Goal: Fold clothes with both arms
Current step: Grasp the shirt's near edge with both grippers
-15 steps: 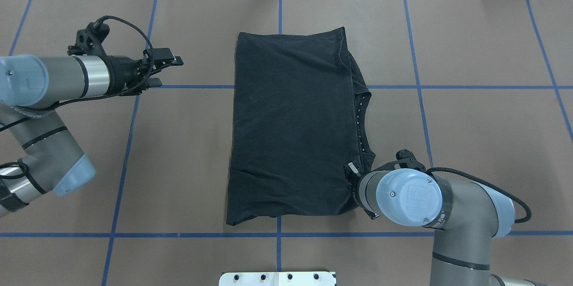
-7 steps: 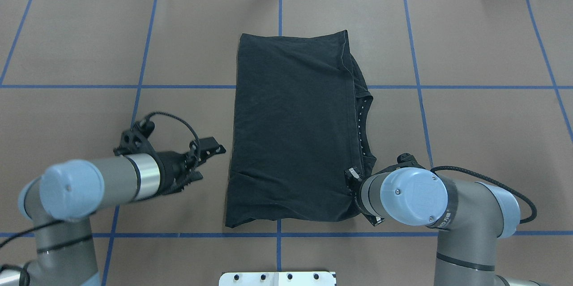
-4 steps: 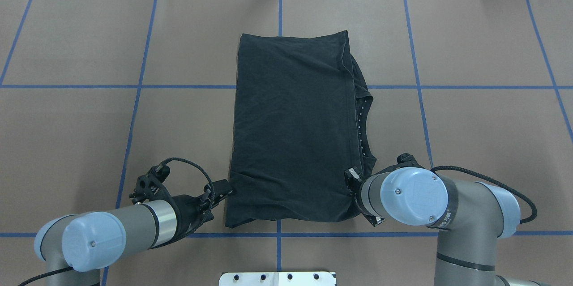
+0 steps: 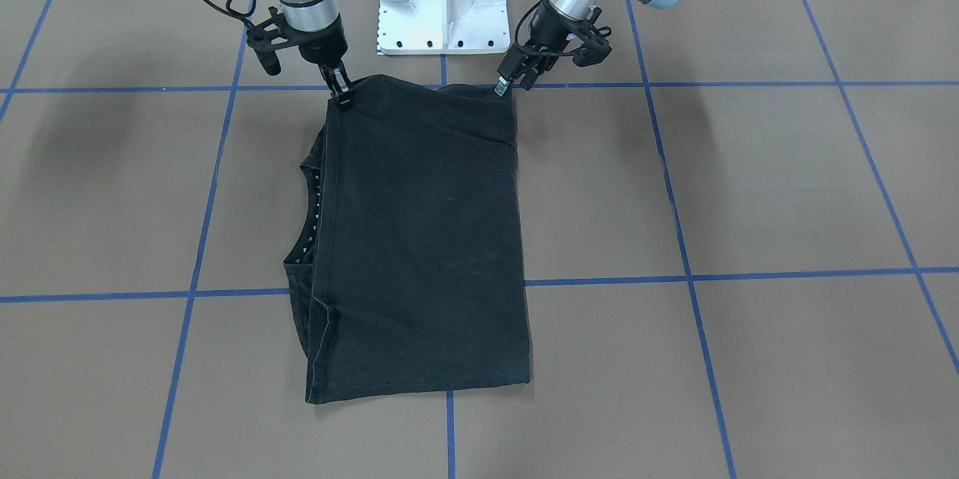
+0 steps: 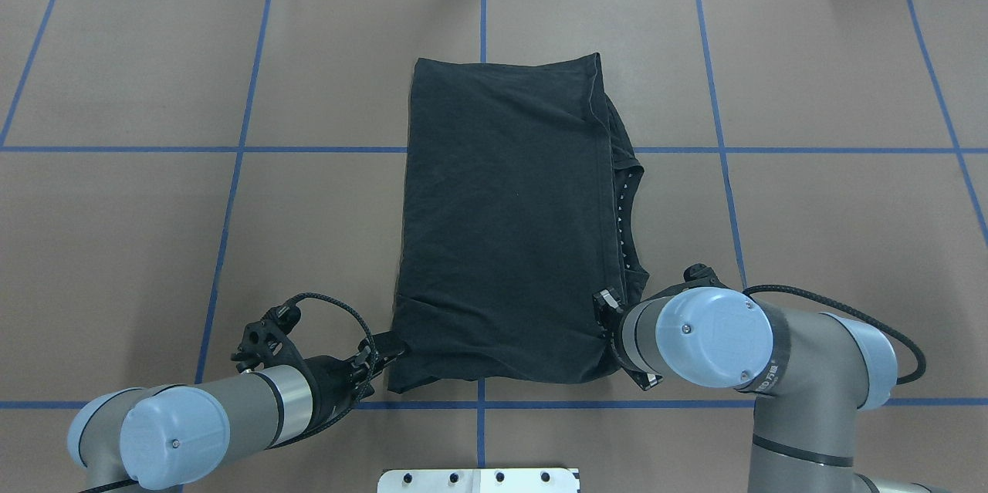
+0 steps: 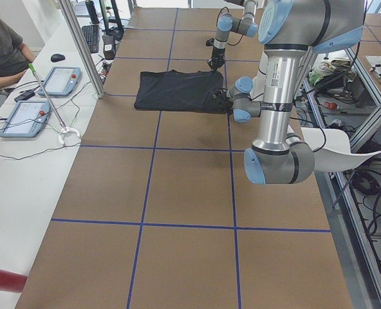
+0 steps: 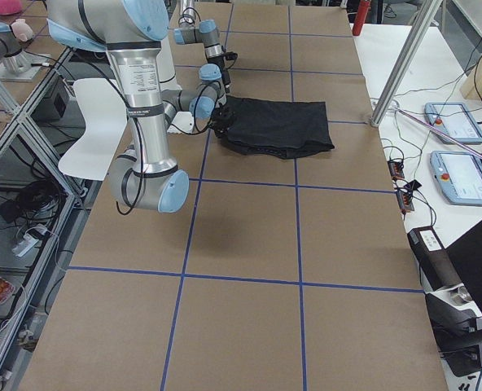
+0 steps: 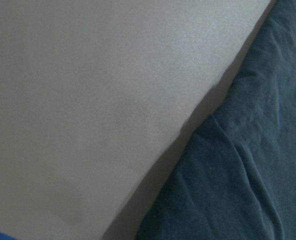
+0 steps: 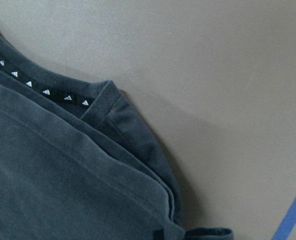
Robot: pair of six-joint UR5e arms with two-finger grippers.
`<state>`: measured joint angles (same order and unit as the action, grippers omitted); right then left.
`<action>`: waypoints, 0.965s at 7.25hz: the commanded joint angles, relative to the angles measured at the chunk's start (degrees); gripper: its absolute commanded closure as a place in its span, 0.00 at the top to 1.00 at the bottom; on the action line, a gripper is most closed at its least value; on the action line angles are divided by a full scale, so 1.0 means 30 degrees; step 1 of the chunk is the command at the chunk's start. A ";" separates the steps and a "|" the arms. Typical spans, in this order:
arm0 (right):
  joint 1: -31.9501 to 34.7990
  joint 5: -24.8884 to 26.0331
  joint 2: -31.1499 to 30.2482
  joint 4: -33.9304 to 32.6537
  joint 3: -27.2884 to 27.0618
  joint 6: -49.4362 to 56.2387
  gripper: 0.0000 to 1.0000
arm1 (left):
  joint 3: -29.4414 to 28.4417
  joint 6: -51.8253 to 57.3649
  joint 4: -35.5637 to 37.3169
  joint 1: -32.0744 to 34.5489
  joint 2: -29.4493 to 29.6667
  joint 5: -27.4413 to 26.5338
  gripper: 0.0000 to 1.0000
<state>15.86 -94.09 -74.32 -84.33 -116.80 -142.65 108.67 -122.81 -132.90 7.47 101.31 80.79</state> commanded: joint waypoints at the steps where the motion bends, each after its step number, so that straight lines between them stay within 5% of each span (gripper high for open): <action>1: 0.0075 -0.0189 0.0018 0.0071 0.0028 0.0029 0.00 | -0.0216 -0.0019 0.0031 -0.0059 0.0097 -0.0063 0.84; 3: 0.0075 -0.0189 -0.0011 0.0101 0.0029 0.0030 0.00 | -0.0508 -0.0019 0.0031 -0.0350 0.0185 -0.0063 0.82; 5: 0.0075 -0.0189 -0.0011 0.0101 0.0058 0.0205 0.00 | -0.0538 -0.0135 0.0031 -0.0498 0.0301 -0.0063 0.69; 7: 0.0075 -0.0189 -0.0011 0.0101 0.0029 0.0234 0.00 | -0.0509 -0.0575 0.0031 -0.0586 0.0361 -0.0063 0.25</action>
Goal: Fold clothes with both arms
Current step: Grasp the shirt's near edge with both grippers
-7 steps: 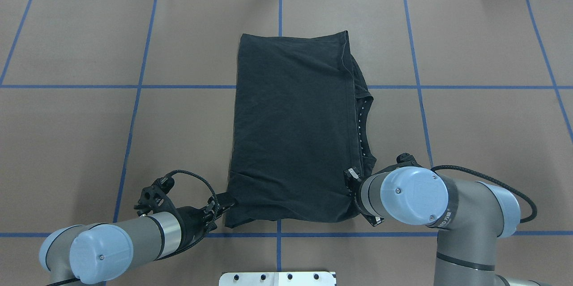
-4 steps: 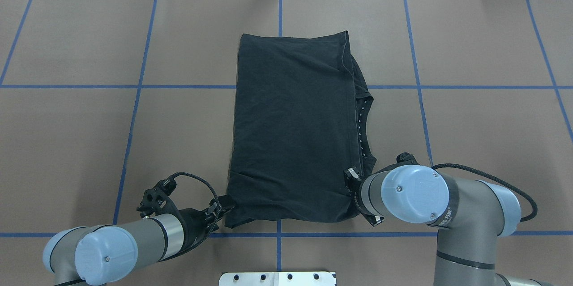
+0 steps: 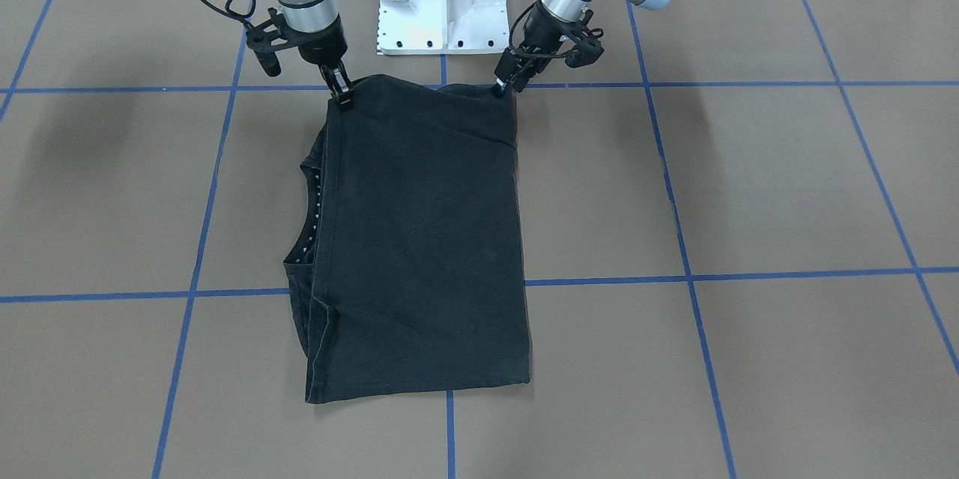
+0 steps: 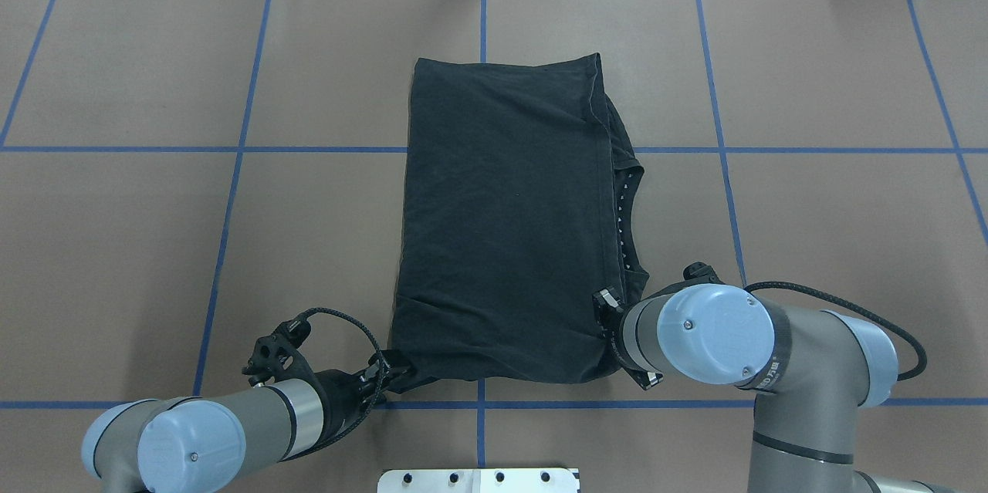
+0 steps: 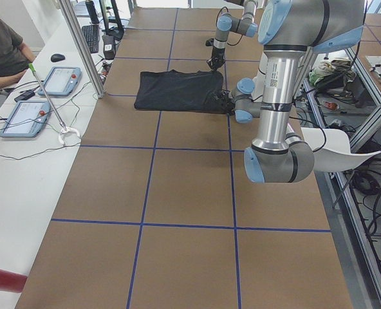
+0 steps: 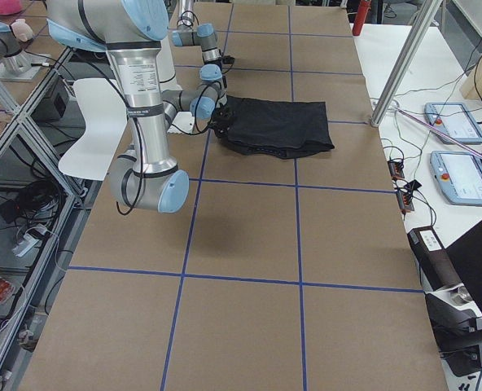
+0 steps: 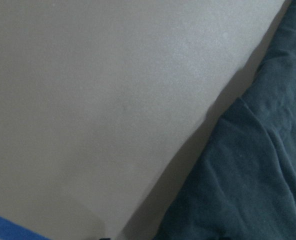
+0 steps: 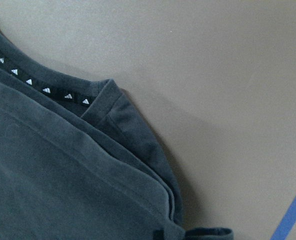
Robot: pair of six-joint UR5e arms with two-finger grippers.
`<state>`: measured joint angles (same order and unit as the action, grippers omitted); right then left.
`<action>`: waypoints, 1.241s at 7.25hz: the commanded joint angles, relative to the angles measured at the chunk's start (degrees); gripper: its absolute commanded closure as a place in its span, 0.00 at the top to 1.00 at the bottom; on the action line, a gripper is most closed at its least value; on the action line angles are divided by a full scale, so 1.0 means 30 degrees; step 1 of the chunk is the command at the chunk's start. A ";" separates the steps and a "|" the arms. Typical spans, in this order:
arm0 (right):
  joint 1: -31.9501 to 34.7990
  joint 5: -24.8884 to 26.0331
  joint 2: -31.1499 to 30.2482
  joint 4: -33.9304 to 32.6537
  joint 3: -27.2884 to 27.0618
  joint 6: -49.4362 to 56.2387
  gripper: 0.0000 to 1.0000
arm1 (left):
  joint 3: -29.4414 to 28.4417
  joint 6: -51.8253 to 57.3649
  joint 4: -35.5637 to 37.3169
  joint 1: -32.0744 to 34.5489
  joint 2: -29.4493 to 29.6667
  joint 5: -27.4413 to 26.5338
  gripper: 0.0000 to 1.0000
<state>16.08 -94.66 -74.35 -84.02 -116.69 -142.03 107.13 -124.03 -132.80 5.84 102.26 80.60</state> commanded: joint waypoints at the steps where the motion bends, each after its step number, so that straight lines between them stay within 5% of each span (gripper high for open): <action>1: 0.0000 0.0000 -0.0003 0.0000 0.0020 0.0088 0.00 | 0.0002 -0.0142 0.0000 -0.0044 0.0075 0.0000 0.00; 4: 0.0029 -0.0058 -0.0003 0.0000 -0.0038 0.0147 0.00 | 0.0992 -0.0142 0.0029 0.0072 -0.0012 0.0029 0.00; 7: 0.0701 -0.1403 -0.0879 -0.0146 -0.2111 0.0147 0.00 | 0.5462 -0.0403 0.3269 0.0044 -0.0100 0.0204 0.00; 9: 0.1926 -0.2775 -0.1175 -0.0176 -0.2820 0.0205 0.00 | 0.6791 -0.0669 0.3633 0.0044 0.0016 0.0234 0.00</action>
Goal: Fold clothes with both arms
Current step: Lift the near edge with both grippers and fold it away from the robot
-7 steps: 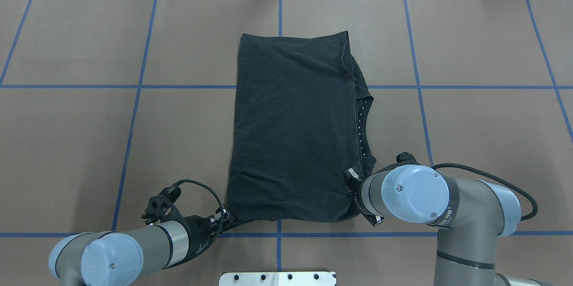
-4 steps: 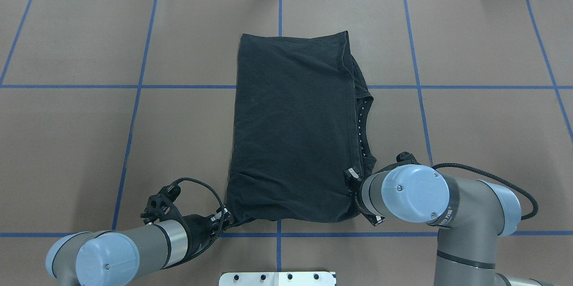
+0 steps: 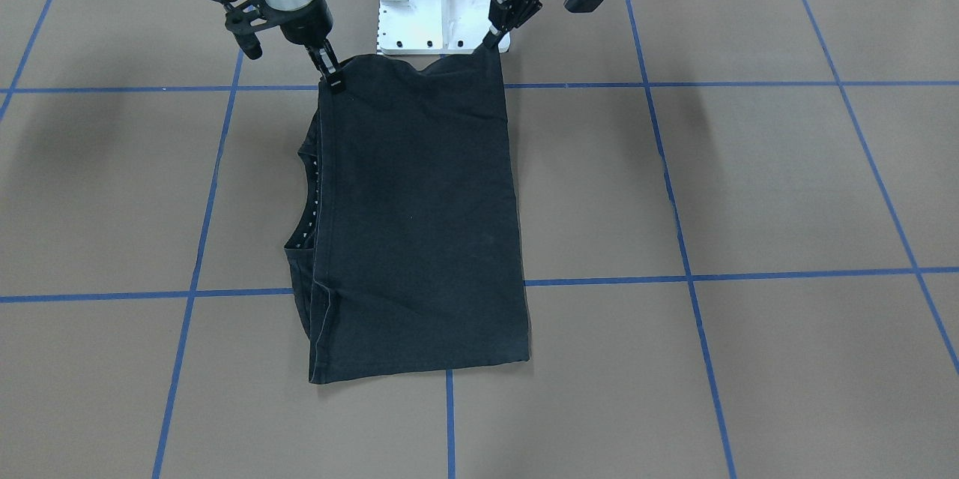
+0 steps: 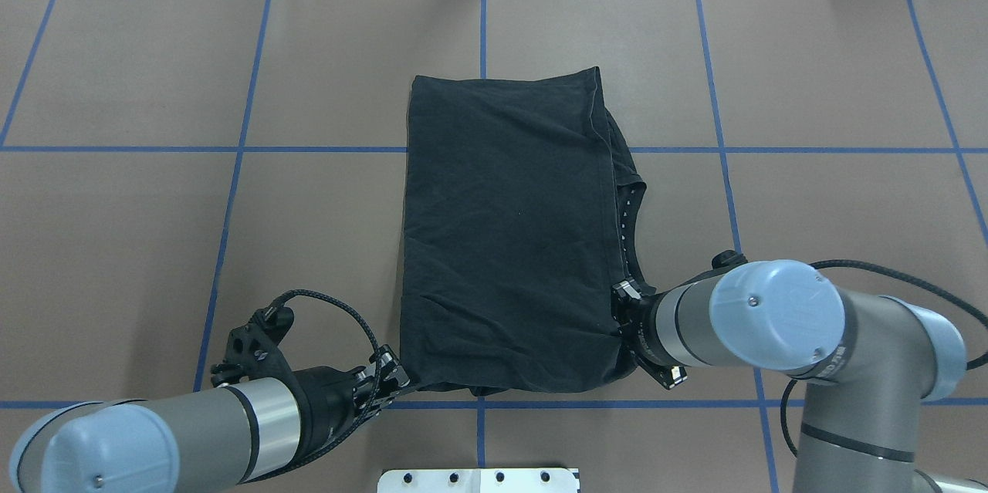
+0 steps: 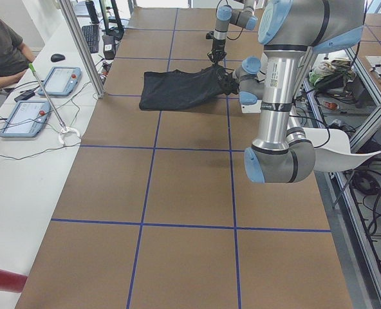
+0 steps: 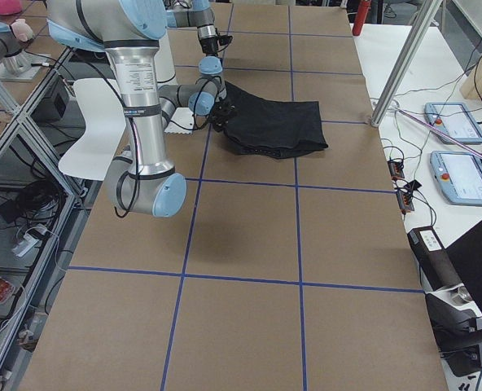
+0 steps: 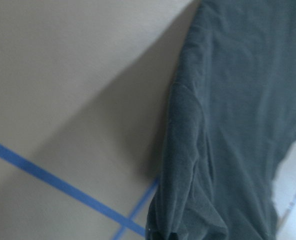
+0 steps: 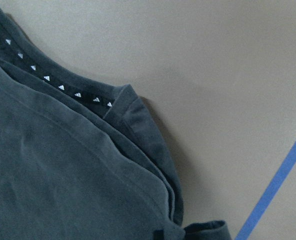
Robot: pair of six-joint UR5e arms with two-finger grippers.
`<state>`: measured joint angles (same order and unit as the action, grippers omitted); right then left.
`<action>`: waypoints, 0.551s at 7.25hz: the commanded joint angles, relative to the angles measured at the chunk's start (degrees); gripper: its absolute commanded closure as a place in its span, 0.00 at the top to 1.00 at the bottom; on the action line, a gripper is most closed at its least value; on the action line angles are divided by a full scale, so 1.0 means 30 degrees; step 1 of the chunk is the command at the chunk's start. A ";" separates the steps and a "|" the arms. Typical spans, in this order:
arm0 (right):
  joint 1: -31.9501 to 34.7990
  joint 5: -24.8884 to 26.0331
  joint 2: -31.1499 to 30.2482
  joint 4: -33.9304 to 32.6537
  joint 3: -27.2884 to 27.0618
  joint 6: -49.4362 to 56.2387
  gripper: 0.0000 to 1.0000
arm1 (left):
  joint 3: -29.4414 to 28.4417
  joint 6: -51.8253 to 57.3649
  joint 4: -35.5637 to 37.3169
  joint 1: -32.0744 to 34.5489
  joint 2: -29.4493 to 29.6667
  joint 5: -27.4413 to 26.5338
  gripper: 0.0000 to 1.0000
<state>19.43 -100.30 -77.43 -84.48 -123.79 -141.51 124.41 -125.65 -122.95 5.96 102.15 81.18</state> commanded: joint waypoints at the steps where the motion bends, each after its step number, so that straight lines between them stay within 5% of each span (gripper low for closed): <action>1: 0.2356 -0.2354 -0.0031 -0.0082 -0.0457 0.0235 0.00 | 0.1330 -0.0158 0.0348 0.0325 0.0253 0.0068 0.00; 4: 0.5437 -0.4092 0.3292 -0.2327 0.1813 0.3798 0.00 | -0.1346 0.0455 0.0960 0.5085 0.2497 0.2747 0.00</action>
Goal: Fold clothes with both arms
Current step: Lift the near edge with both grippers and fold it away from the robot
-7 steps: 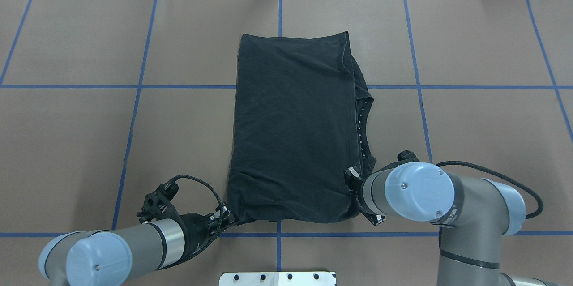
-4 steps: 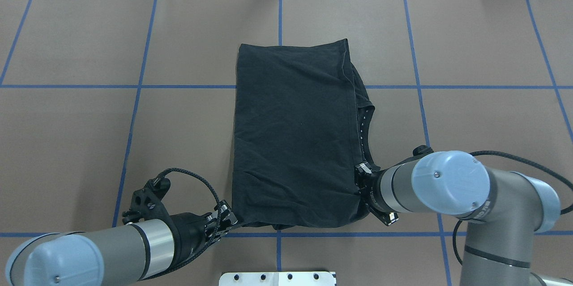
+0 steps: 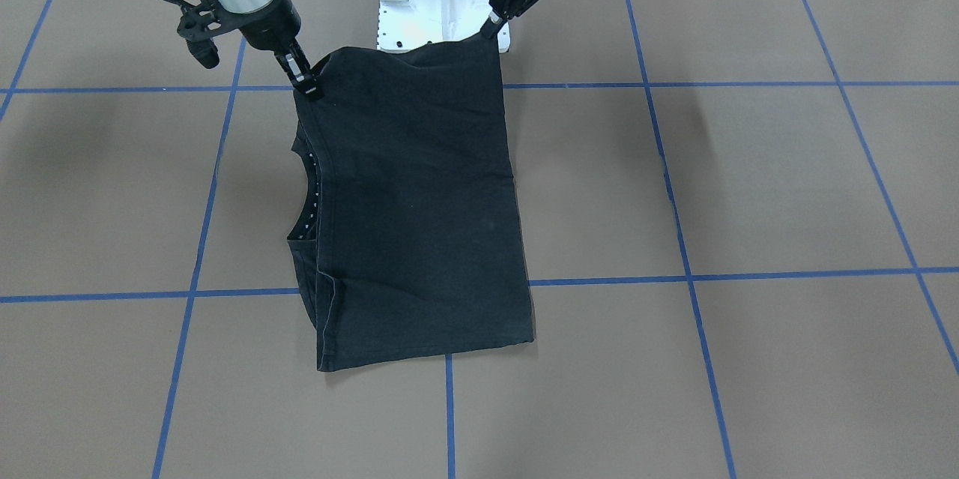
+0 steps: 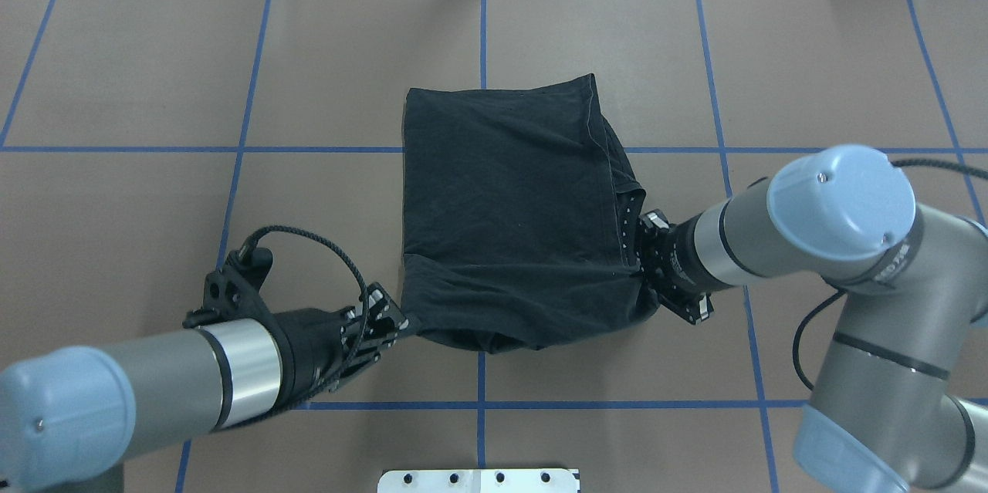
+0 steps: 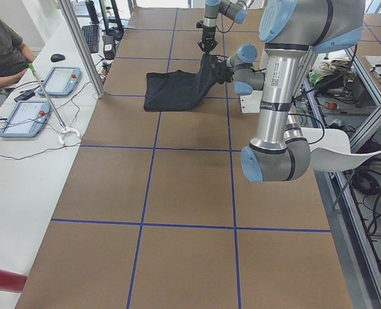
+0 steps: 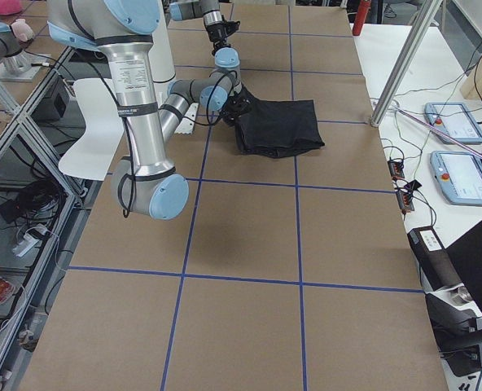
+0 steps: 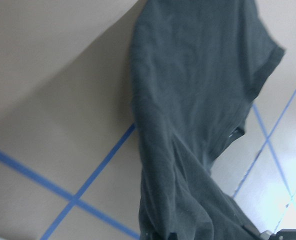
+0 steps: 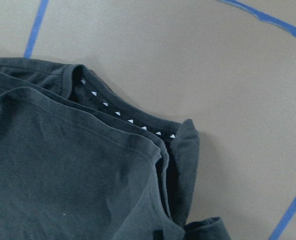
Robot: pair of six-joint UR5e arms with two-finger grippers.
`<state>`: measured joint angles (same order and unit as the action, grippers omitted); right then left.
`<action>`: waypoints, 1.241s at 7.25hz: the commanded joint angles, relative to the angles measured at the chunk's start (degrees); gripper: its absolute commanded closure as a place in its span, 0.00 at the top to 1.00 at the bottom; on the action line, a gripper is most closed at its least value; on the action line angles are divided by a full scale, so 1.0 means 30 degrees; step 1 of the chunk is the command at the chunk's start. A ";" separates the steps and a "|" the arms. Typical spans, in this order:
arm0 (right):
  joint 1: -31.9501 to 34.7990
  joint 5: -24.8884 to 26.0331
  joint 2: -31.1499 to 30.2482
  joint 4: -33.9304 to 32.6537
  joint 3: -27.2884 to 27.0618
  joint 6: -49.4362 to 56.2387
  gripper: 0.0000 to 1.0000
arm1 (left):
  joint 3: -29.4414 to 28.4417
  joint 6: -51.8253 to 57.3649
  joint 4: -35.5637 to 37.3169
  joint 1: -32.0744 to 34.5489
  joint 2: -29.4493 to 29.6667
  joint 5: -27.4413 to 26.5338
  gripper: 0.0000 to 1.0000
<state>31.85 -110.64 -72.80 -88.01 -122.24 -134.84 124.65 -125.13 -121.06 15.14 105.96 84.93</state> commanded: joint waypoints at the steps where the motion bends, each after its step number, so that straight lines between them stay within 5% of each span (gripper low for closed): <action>1: 0.1888 -0.0998 0.2928 -0.1045 0.3229 0.2253 0.00 | -0.3269 0.1359 0.0305 0.3347 0.2635 0.2124 0.00; 3: 0.3089 -0.1146 0.5067 -0.0985 0.6688 0.4039 0.00 | -0.6638 0.2856 -0.0016 0.5373 0.4340 0.2362 0.00; 5: 0.3912 -0.1294 0.8256 -0.0434 1.2182 0.5679 0.00 | -1.0648 0.4175 -0.1036 0.7452 0.6419 0.2977 0.00; 6: 0.4960 -0.1352 0.9693 0.2907 1.6447 0.6442 0.00 | -1.4353 0.5197 -0.2493 0.8535 0.8053 0.3008 0.30; 7: 0.5521 -0.1324 1.1099 0.5115 1.9854 0.8683 0.99 | -1.8306 0.6686 -0.4973 0.9068 0.9462 0.2951 0.99; 9: 0.6199 -0.1353 1.2778 0.5079 2.1294 0.9906 1.00 | -1.9459 0.7545 -0.6198 0.9892 0.9593 0.2979 1.00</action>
<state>49.23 -114.70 -37.52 -73.85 -61.63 -107.27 69.17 -104.65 -137.36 43.60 133.86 93.84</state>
